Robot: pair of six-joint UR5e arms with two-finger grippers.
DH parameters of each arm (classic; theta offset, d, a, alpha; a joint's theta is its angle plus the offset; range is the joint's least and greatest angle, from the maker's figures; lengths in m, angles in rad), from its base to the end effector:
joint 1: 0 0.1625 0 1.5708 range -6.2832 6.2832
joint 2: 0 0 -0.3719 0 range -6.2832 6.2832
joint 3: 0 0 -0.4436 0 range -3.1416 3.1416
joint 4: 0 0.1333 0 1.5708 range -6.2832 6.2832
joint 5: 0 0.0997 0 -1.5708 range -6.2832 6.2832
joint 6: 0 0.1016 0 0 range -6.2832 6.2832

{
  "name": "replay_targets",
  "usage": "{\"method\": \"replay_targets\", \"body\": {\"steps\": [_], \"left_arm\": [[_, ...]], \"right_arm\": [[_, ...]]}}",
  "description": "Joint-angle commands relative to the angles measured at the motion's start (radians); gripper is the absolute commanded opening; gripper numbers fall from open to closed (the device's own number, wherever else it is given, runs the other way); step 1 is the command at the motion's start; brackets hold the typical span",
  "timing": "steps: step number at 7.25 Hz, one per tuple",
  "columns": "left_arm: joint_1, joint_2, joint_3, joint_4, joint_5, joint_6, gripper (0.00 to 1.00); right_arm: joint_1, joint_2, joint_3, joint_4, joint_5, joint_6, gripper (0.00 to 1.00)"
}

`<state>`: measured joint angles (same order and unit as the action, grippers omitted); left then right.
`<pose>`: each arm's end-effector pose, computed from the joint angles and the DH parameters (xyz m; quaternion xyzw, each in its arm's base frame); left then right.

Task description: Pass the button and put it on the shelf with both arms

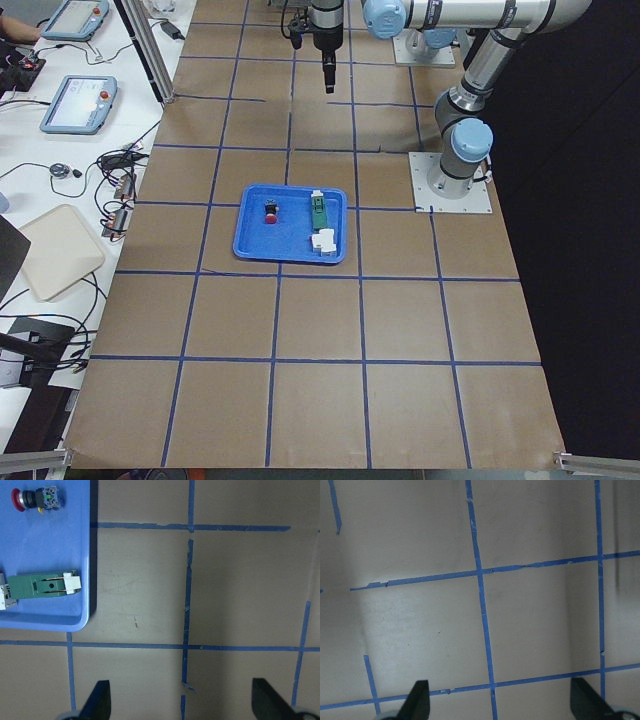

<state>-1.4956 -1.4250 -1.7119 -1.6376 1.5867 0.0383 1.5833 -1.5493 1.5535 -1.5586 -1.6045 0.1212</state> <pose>-0.0950 -0.4913 0.4250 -0.0182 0.9993 0.0315 0.0062 0.1367 -0.5479 0.4293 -0.0542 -0.9984 -0.0071 0.0174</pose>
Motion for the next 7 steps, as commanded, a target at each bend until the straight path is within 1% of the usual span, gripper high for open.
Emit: {"method": "replay_targets", "body": {"steps": [1, 6, 7], "left_arm": [[0.0, 0.0, -0.003, 0.001, -0.001, 0.0, 1.0], [0.003, 0.0, -0.014, 0.015, -0.001, 0.0, 1.0], [0.002, 0.0, -0.014, 0.015, -0.001, 0.0, 1.0]], "right_arm": [[-0.002, 0.0, 0.0, 0.002, -0.002, -0.005, 1.0], [-0.003, 0.0, -0.004, -0.003, 0.001, -0.008, 1.0], [-0.003, 0.002, -0.003, -0.033, 0.014, -0.008, 1.0]]}}
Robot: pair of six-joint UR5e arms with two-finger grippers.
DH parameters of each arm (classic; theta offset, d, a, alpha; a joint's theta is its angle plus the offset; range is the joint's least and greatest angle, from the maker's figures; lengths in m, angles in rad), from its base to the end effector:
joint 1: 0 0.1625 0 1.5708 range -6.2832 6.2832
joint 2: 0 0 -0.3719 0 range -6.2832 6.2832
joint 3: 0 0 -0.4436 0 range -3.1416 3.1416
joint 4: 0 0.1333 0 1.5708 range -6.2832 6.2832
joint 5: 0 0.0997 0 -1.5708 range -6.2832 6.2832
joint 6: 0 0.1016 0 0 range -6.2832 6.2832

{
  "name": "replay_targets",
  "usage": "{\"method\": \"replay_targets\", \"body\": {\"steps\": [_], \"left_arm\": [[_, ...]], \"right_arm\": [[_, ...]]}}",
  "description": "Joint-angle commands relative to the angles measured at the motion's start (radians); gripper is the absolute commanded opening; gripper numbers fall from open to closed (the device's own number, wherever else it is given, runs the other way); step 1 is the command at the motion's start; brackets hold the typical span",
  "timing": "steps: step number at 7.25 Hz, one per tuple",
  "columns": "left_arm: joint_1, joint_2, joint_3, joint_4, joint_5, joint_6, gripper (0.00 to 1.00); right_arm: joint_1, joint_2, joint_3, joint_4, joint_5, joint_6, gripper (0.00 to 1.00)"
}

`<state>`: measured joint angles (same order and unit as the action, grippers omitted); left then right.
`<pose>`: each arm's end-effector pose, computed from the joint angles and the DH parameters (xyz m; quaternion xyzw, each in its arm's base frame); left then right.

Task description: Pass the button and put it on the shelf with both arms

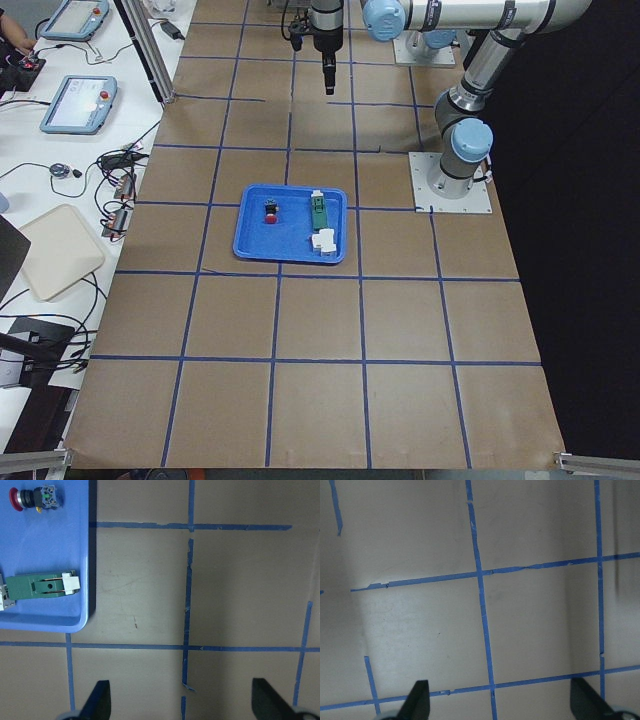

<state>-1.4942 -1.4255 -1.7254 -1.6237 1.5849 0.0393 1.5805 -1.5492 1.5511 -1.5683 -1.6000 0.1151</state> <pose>-0.0945 -0.4916 0.4188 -0.0184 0.9993 0.0315 0.0052 0.1357 -0.5496 0.4315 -0.0526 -0.9985 -0.0013 0.0147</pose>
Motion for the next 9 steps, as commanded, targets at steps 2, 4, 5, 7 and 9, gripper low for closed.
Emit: {"method": "replay_targets", "body": {"steps": [2, 4, 5, 7, 9], "left_arm": [[0.003, -0.004, 0.0, 0.001, 0.001, 0.002, 1.0], [0.003, -0.009, 0.0, 0.03, -0.005, -0.001, 1.0], [0.003, -0.015, 0.0, 0.044, 0.001, -0.002, 1.0], [0.012, -0.02, 0.0, 0.057, 0.003, -0.004, 1.0], [0.088, -0.032, -0.002, 0.134, 0.004, -0.021, 1.0]], "right_arm": [[-0.001, 0.001, 0.0, -0.032, 0.029, -0.008, 1.0], [-0.002, 0.001, 0.001, -0.032, 0.025, -0.008, 1.0], [-0.001, 0.0, 0.001, -0.032, 0.029, -0.006, 1.0], [0.001, 0.0, 0.003, -0.026, 0.021, 0.005, 1.0], [-0.001, 0.0, 0.004, -0.035, 0.023, -0.006, 1.0]]}}
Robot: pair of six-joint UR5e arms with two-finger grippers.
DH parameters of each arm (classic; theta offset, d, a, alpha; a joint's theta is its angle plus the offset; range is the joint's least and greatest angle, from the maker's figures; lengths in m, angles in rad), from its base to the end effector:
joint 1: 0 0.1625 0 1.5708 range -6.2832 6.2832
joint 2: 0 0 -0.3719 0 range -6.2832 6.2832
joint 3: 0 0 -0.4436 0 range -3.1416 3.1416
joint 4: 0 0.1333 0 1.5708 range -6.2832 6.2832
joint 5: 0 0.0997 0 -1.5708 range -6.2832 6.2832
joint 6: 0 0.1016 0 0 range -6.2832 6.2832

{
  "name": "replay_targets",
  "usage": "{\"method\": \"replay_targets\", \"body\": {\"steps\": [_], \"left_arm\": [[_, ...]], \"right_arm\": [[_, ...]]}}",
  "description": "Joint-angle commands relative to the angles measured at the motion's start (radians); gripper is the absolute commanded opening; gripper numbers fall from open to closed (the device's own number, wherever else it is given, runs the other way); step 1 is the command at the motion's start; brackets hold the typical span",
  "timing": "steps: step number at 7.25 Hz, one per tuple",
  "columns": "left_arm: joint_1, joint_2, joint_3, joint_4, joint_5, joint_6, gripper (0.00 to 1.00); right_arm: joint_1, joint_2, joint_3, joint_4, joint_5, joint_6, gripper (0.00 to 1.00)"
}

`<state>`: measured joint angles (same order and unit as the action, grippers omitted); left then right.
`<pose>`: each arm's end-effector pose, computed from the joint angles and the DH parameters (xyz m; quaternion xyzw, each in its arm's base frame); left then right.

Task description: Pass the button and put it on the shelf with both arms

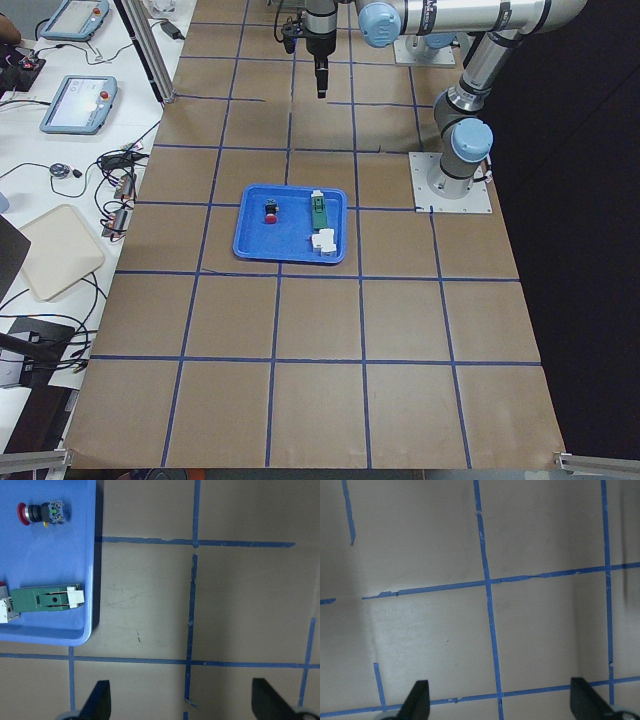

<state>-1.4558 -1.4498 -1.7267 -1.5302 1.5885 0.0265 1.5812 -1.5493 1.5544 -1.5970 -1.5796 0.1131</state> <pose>-0.0734 -0.5105 0.4152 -0.0443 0.9990 -0.0022 0.0090 0.1382 -0.5520 0.4326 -0.0514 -0.9986 0.0108 0.0037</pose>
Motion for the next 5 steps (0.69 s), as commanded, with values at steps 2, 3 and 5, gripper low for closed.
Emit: {"method": "replay_targets", "body": {"steps": [2, 3, 5], "left_arm": [[0.242, -0.058, -0.01, 0.127, -0.001, -0.091, 1.0], [0.294, -0.085, -0.008, 0.21, -0.001, -0.12, 1.0], [0.383, -0.141, -0.008, 0.251, -0.007, -0.332, 1.0]], "right_arm": [[0.0, 0.001, 0.001, -0.004, 0.003, -0.001, 1.0], [0.0, 0.001, 0.001, -0.006, 0.003, -0.003, 1.0], [-0.001, 0.001, 0.001, -0.006, 0.003, -0.006, 1.0]]}}
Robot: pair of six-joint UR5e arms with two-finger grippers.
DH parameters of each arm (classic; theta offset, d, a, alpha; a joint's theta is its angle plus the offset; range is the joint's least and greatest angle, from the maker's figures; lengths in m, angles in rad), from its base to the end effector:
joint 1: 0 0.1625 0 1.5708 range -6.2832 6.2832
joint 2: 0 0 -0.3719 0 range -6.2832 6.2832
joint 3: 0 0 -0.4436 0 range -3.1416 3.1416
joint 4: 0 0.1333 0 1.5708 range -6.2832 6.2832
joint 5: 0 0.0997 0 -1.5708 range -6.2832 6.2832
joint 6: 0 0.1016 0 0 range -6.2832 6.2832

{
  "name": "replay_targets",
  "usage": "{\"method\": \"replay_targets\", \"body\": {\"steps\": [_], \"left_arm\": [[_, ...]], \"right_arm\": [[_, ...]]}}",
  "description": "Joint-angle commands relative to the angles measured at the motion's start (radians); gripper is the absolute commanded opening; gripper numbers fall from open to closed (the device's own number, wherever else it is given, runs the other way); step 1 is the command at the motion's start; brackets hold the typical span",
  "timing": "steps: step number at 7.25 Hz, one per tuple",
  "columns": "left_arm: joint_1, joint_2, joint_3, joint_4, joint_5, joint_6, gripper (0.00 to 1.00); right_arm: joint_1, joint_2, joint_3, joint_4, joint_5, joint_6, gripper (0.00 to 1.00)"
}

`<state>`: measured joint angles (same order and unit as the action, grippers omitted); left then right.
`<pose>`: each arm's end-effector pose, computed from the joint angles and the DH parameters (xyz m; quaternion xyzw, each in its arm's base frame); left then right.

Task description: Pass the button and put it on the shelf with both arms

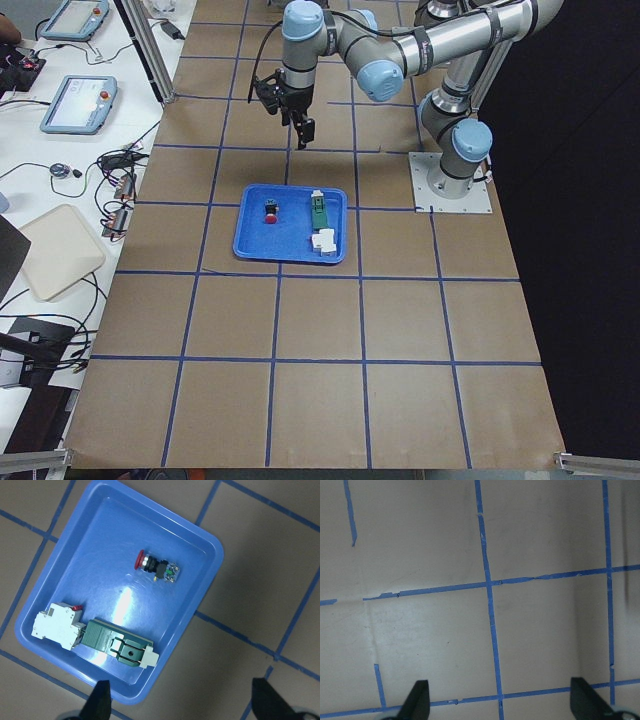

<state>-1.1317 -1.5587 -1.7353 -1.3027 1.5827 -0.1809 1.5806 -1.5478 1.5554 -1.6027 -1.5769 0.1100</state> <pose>0.1120 -0.5492 0.3776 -0.3049 0.9506 -0.0566 0.0133 0.1381 -0.5530 0.4318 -0.0501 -0.9987 0.0123 0.0023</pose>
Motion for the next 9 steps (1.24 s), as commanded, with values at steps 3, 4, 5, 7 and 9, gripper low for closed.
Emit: {"method": "replay_targets", "body": {"steps": [3, 4, 5, 7, 9], "left_arm": [[0.168, -0.174, 0.032, 0.028, -0.096, -0.306, 1.0], [0.17, -0.232, 0.051, 0.036, -0.102, -0.378, 1.0], [0.17, -0.294, 0.074, 0.107, -0.151, -0.399, 1.0], [0.17, -0.377, 0.077, 0.115, -0.275, -0.605, 1.0], [0.17, -0.426, 0.08, 0.12, -0.303, -0.682, 1.0]], "right_arm": [[-0.002, 0.0, 0.0, -0.002, 0.0, -0.004, 1.0], [-0.002, 0.0, 0.0, 0.0, 0.0, -0.004, 1.0], [-0.002, 0.0, 0.0, 0.0, 0.0, -0.004, 1.0], [-0.002, 0.0, 0.0, 0.0, 0.003, -0.004, 1.0], [-0.002, 0.0, 0.0, 0.001, 0.002, -0.004, 1.0]]}}
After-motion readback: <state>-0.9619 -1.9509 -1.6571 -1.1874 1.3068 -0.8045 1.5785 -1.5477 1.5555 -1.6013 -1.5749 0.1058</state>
